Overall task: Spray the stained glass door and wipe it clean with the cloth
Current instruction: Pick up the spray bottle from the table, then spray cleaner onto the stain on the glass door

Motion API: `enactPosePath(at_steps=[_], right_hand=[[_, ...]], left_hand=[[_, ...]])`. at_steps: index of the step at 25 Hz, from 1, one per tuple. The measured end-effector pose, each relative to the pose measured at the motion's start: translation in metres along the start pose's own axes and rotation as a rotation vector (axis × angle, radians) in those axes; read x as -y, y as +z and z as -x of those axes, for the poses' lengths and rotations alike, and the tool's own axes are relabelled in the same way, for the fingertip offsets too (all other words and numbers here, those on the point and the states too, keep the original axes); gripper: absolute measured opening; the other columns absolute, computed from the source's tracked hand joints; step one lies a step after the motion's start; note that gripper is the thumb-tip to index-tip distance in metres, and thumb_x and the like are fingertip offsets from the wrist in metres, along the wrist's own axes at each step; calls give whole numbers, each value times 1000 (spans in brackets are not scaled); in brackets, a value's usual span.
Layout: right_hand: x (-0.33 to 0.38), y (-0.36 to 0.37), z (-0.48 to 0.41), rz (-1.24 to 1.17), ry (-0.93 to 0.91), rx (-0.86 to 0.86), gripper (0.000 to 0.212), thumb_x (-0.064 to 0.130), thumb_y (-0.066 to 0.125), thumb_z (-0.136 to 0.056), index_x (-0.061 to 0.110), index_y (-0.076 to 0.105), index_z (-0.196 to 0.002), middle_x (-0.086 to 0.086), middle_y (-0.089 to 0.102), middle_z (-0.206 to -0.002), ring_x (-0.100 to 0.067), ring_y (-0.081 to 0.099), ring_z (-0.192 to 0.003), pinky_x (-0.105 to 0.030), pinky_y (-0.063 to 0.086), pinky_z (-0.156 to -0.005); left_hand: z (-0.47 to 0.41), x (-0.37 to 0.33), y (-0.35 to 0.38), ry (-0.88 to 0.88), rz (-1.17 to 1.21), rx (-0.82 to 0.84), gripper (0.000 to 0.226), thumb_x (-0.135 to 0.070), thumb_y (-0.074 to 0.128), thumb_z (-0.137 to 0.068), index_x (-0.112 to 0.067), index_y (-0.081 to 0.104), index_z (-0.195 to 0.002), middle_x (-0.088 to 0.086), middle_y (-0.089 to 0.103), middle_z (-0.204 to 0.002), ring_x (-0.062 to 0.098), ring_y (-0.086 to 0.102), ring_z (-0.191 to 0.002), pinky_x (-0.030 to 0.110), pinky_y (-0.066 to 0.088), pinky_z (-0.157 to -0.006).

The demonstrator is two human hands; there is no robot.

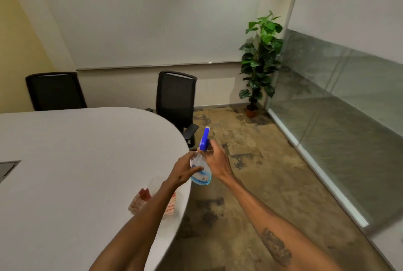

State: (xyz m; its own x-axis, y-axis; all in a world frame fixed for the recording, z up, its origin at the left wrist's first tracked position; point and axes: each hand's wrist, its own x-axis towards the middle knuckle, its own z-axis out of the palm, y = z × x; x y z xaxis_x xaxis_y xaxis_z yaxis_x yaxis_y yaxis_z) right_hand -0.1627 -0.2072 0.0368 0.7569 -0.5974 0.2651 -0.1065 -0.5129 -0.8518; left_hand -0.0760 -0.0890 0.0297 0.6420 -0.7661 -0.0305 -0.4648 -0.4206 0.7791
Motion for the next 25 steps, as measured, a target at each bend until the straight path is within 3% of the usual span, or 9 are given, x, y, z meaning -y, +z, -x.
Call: enactPosePath(at_steps=[3, 6, 9, 12, 15, 21, 25], right_hand=[[-13, -73, 29, 40, -7, -66, 17, 35, 63, -95, 23, 62, -107, 3, 68, -97, -7, 65, -85, -24, 56, -73], [-24, -150, 60, 74, -7, -176, 20, 40, 62, -94, 27, 61, -109, 10, 68, -98, 1, 64, -86, -16, 51, -71], [-32, -234, 96, 87, 17, -307, 26, 48, 61, -91, 31, 61, -110, 12, 69, -102, -3, 65, -92, -24, 53, -77], [-38, -314, 136, 117, 17, -439, 25, 53, 61, -88, 35, 61, -105, 14, 69, -94, 2, 64, -86, -16, 49, -70], [-46, -392, 180, 205, 18, -589, 27, 55, 60, -88, 31, 62, -102, 13, 67, -89, -3, 63, -80, -24, 54, -70], [-60, -525, 257, 345, 53, -870, 29, 57, 60, -89, 30, 60, -98, 10, 64, -86, -11, 62, -75, -33, 56, -69], [-69, -604, 309, 461, 127, -1008, 31, 61, 58, -88, 33, 54, -100, 12, 61, -90, -8, 59, -75, -28, 52, -68]], left_hand=[[8, -54, 45, 70, 9, 66, 47, -21, 74, -91, -6, 55, -132, 11, 65, -133, 28, 66, -120, 44, 56, -102], [16, -109, 96, 152, 17, 147, 56, -20, 78, -87, -7, 53, -135, 10, 65, -132, 26, 66, -117, 43, 56, -102], [27, -169, 156, 212, 32, 255, 67, -22, 82, -83, -10, 52, -141, 6, 65, -131, 23, 66, -116, 39, 55, -102], [37, -231, 215, 277, 126, 361, 71, -22, 86, -78, -12, 54, -140, 4, 68, -129, 22, 68, -116, 39, 56, -103], [52, -298, 276, 367, 157, 457, 68, -23, 90, -74, -15, 60, -135, 1, 72, -124, 20, 69, -115, 38, 56, -102], [79, -414, 386, 565, 131, 571, 64, -35, 92, -69, -19, 64, -124, -2, 73, -113, 14, 71, -98, 19, 57, -77], [98, -485, 452, 692, 107, 675, 63, -41, 91, -67, -20, 64, -120, -1, 74, -108, 20, 73, -96, 34, 62, -84]])
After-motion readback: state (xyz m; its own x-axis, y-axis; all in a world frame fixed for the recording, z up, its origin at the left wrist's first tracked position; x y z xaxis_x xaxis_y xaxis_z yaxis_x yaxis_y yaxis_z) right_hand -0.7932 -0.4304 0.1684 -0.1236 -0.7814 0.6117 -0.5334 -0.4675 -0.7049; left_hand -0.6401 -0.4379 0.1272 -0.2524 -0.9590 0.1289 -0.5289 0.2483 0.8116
